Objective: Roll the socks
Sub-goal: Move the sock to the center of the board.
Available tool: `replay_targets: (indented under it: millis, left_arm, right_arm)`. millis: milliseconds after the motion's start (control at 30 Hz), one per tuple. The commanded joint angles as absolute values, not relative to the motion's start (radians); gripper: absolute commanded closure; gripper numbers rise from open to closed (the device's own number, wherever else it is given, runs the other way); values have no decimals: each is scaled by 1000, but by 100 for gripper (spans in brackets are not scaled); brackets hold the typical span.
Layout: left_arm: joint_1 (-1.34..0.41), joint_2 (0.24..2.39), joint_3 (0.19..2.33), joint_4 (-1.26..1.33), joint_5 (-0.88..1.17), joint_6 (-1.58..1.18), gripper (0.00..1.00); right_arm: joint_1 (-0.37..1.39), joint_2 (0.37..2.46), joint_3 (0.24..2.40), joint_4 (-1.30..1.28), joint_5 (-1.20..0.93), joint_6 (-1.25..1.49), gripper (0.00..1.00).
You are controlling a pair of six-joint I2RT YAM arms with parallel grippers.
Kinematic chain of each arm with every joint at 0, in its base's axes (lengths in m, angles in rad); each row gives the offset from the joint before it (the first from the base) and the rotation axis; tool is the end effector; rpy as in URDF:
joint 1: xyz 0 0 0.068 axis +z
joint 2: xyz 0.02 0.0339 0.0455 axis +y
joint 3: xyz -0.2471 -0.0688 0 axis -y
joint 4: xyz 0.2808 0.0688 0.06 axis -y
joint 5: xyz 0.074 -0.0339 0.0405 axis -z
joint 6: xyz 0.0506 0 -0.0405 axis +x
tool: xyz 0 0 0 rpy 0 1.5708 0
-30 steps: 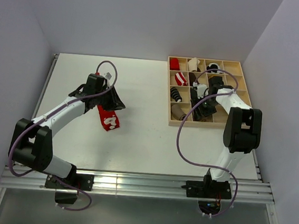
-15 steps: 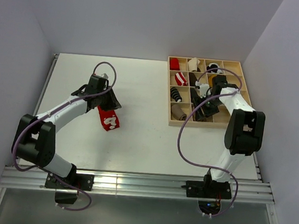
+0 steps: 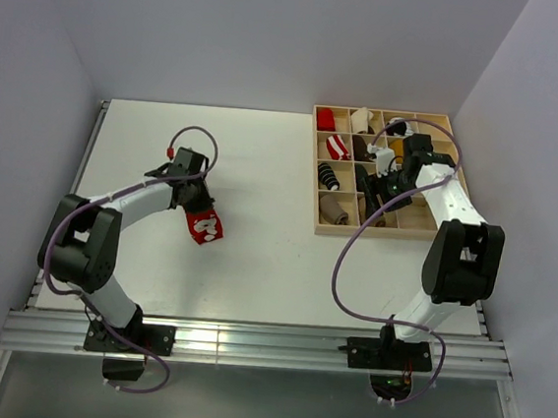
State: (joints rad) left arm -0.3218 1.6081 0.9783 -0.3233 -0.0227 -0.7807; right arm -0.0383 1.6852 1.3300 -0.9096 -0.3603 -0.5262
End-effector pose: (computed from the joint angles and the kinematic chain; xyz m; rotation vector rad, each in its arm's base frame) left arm 0.3453 -0.1139 0.1420 -0.5946 2.5047 -0.4053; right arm 0.3693 0.0037 0.2019 -0.7332 2.6285 0.3600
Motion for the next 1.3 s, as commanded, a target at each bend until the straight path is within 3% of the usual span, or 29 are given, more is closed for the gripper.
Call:
replay_targets:
  millis: [0,267,667,933,1267]
  left_arm:
    - [-318,1653,953,-330,-101,-802,79]
    - [-359,1773,942,-302,-68,-790,83]
    - [-613,1908,1005,-279,9,-863,82]
    - [-650,1844,992,-273,18,-876,77]
    - [-600,1625,1130,-386,61,-848,68]
  right_arm:
    - [-46,1634,1371,-934,-385,-549,28]
    - [-48,1603,1376,-948,-406,-569,28]
    - [-45,1580,1388,-972,-439,-591,27]
    - [1,1545,1370,-948,-431,-603,27]
    - [202,1508,1332,-858,-456,-655,27]
